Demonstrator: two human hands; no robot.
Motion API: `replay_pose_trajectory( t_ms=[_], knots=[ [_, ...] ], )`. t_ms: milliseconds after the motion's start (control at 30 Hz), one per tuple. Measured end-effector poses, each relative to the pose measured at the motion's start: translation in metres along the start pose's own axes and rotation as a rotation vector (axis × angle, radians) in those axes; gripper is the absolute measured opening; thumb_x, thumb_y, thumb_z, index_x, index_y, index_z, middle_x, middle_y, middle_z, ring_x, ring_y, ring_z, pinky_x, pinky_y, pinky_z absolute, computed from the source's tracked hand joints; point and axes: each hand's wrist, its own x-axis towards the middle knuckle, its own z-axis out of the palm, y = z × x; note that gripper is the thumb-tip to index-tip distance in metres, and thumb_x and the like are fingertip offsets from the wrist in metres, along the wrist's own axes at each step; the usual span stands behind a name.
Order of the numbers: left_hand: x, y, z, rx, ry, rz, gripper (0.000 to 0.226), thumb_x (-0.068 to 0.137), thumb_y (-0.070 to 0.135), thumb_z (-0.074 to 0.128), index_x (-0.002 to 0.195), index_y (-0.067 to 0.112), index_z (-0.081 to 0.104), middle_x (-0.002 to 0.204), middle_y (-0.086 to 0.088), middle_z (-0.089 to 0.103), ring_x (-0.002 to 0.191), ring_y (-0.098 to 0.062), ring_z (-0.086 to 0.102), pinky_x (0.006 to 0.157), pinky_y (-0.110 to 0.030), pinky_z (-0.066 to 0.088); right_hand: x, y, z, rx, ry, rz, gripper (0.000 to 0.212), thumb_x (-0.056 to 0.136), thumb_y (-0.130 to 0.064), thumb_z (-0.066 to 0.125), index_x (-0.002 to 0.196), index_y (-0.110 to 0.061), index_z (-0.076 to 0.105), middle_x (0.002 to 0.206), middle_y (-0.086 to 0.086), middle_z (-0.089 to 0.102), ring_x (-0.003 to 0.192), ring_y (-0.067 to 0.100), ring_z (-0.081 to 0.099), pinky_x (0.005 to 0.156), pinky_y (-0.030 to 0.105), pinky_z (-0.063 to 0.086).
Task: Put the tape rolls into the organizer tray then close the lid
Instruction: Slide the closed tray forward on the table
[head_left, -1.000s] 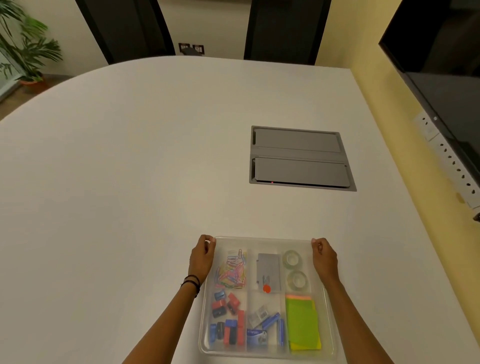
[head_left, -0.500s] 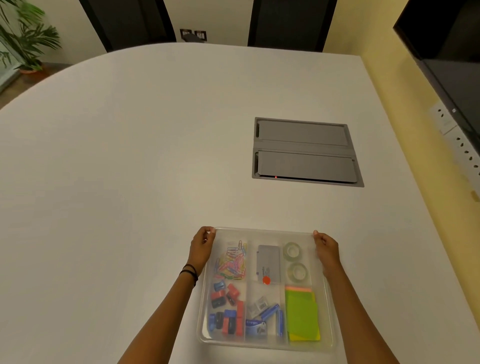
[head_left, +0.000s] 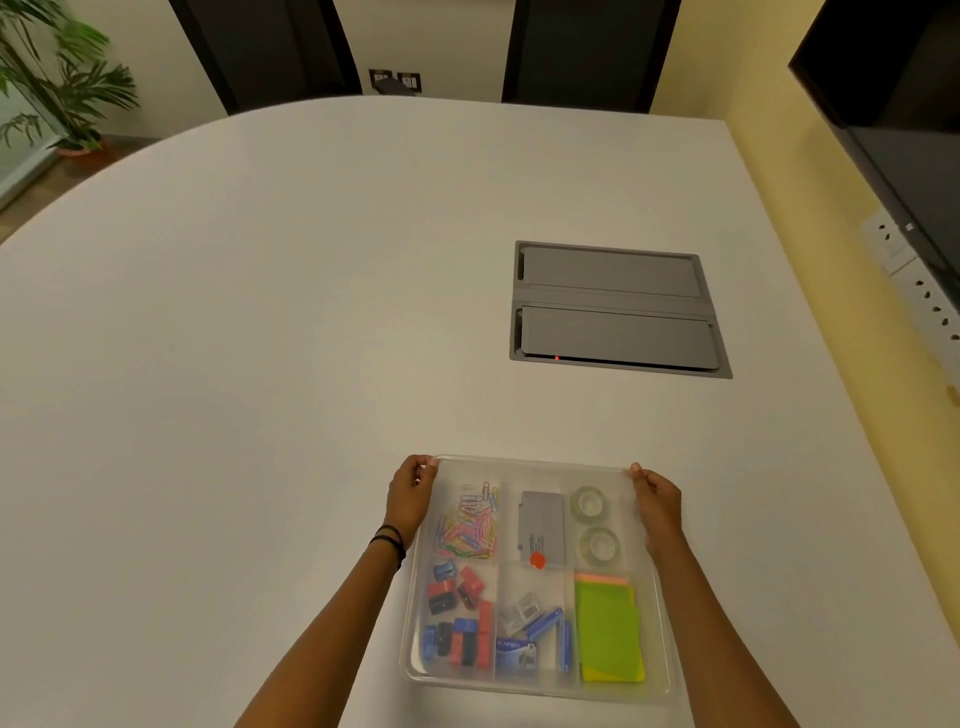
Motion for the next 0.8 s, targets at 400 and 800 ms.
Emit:
replay_pose_trajectory(
  t_ms=[400,800],
  knots=[
    [-0.052,-0.018,-0.014,0.150,-0.045,0.066,0.020,0.096,0.030,0.050,0.093,0.011,0.051,0.074,-0.001,0.054,0.064,-0.015,0.049,0.056,-0.021,0.043,-0.075,0.044,-0.038,-0.307,0.171,-0.228,0.032,0.095,-0.024,0.051,0.080,0.003,0.057,0.068,0.017,0.058,0.064,0.026,0.053,0.059,0.031,0.040],
    [-0.079,-0.046,-0.006,0.337,0.098,0.069,0.039,0.099,0.038,0.038,0.079,0.007,0.051,0.071,-0.006,0.064,0.060,-0.020,0.060,0.056,-0.028,0.050,-0.089,0.061,-0.039,-0.556,0.109,-0.334,0.026,0.099,-0.019,0.040,0.096,0.000,0.057,0.074,0.020,0.067,0.065,0.032,0.062,0.056,0.030,0.039]
  ],
)
